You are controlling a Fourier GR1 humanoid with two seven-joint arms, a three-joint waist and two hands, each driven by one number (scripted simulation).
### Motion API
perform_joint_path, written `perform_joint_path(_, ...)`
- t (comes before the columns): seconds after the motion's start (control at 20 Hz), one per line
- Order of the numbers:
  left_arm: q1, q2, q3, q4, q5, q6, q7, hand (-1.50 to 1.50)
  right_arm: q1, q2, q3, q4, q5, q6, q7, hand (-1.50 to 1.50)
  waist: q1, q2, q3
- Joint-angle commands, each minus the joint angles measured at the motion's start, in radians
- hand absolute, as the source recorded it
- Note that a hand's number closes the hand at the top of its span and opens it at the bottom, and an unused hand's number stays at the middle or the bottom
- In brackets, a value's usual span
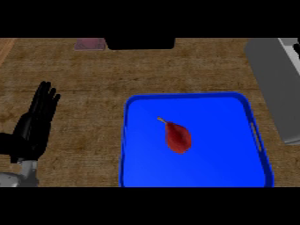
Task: Pick the pear from the tray and place it in the cardboard box
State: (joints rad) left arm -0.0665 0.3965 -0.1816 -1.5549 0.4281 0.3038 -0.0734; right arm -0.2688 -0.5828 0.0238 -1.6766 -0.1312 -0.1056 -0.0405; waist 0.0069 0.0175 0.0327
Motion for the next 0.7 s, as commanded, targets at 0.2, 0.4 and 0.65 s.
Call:
perform_joint_path(0.2,-0.033,0.084,0.009,0.001,0.01,-0.054,0.111,0.0,-0.085,0.131,0.208,0.089,-0.226,0.311,0.059,-1.5,0.062,-0.004,-0.03)
perform_joint_path(0.4,-0.011,0.127,0.045,-0.057,0.085,-0.095,0.217,0.0,-0.116,0.272,0.127,0.205,-0.074,0.075,-0.191,-1.5,0.037,-0.011,-0.029)
perform_joint_path(0.65,0.05,0.136,0.089,-0.028,0.087,-0.142,0.172,0.0,-0.063,0.23,0.186,0.148,-0.054,0.279,-0.42,-1.5,0.005,-0.018,-0.032)
